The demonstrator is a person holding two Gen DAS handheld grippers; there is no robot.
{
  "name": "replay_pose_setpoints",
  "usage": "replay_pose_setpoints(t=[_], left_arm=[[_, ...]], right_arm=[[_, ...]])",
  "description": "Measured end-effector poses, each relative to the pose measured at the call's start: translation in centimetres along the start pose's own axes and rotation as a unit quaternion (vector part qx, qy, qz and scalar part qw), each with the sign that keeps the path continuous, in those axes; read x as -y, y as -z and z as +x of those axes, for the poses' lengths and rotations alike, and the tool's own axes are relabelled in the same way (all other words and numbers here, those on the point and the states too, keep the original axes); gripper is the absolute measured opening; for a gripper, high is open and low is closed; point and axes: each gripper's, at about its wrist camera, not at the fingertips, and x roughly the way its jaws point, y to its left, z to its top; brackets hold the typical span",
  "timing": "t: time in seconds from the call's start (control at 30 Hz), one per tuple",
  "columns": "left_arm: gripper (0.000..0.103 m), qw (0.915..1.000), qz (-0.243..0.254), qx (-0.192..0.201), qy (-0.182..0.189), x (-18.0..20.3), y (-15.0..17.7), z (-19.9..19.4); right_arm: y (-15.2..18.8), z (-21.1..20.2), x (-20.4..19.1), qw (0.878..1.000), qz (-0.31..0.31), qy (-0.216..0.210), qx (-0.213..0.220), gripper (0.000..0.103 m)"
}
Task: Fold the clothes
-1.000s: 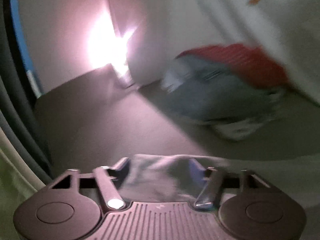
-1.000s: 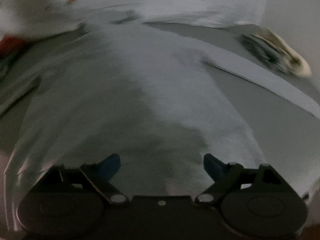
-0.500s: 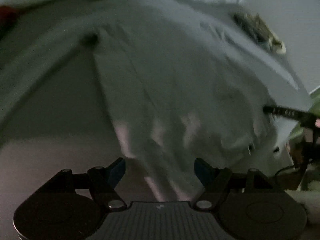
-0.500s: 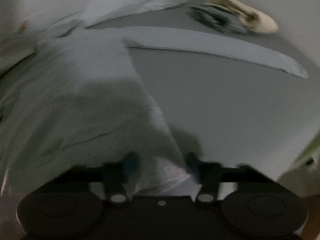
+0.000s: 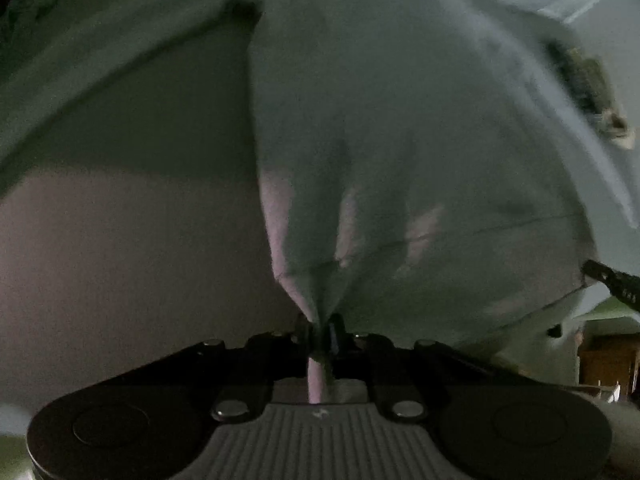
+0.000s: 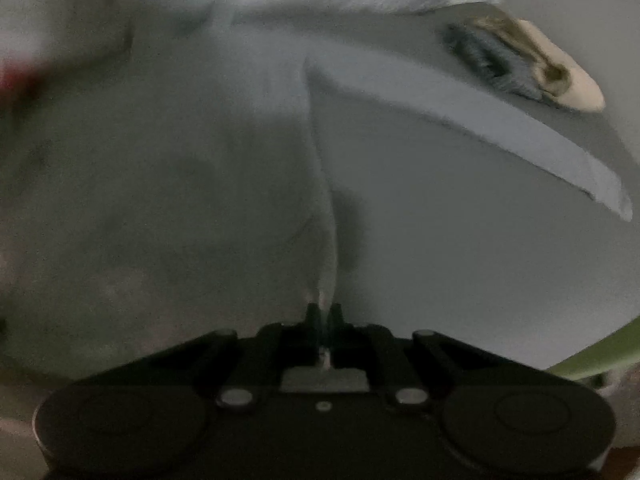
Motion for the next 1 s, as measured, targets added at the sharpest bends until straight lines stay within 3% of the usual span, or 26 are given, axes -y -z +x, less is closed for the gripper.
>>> replay_pose_setpoints(t=[0.07, 0.1, 0.13, 0.2, 0.27, 0.33, 0.4, 0.53, 0.63, 0.8, 0.9, 1.0], left_arm=[[0.028, 0.9998, -0.014, 0.011, 0.004, -1.1, 0.3, -0.7], [0.045, 0.9996, -0.021, 0.019, 0.004, -1.7, 0.5, -1.2], [0.054, 0.9992, -0.029, 0.029, 0.003, -2.4, 0.8, -1.9], [0.055, 0.9965, -0.057, 0.062, 0.001, -4.5, 1.5, -3.6], [0.056, 0.9912, -0.095, 0.092, 0.0, -6.9, 2.2, -5.1], [0.066, 0.9823, -0.15, 0.111, 0.005, -9.9, 3.1, -6.2], [0.068, 0.9669, -0.221, 0.125, 0.027, -13.7, 4.1, -7.1], [0.074, 0.9186, -0.353, 0.163, 0.07, -21.4, 7.3, -8.9], [0.079, 0.8879, -0.408, 0.203, 0.062, -26.4, 9.5, -11.2], [0.082, 0.8403, -0.481, 0.25, 0.02, -34.5, 12.2, -14.6], [0.08, 0.8252, -0.511, 0.239, 0.037, -38.9, 13.5, -15.2], [0.078, 0.8149, -0.522, 0.249, 0.039, -39.6, 13.2, -15.2]], right_arm=[[-0.3, 0.6, -1.0, 0.999, -0.025, 0.018, -0.014, 0.007], [-0.6, 0.3, -1.4, 0.999, -0.024, 0.024, -0.009, 0.018], [-1.0, -0.1, -1.6, 1.0, -0.019, 0.024, 0.002, 0.034], [-1.8, -1.3, -2.3, 0.999, -0.014, 0.03, 0.033, 0.051], [-2.7, -2.5, -3.4, 0.997, -0.014, 0.039, 0.066, 0.056], [-3.7, -2.8, -5.0, 0.995, -0.009, 0.027, 0.091, 0.085], [-4.8, -2.6, -6.8, 0.994, -0.004, -0.004, 0.109, 0.089], [-6.4, -0.6, -12.7, 0.993, -0.03, -0.058, 0.102, 0.1], [-6.5, 0.8, -17.5, 0.991, -0.054, -0.078, 0.094, 0.1], [-5.0, 2.6, -23.1, 0.991, -0.089, -0.073, 0.075, 0.103], [-5.0, 2.8, -22.6, 0.993, -0.055, -0.077, 0.068, 0.103], [-5.1, 3.0, -22.4, 0.994, -0.042, -0.077, 0.062, 0.103]])
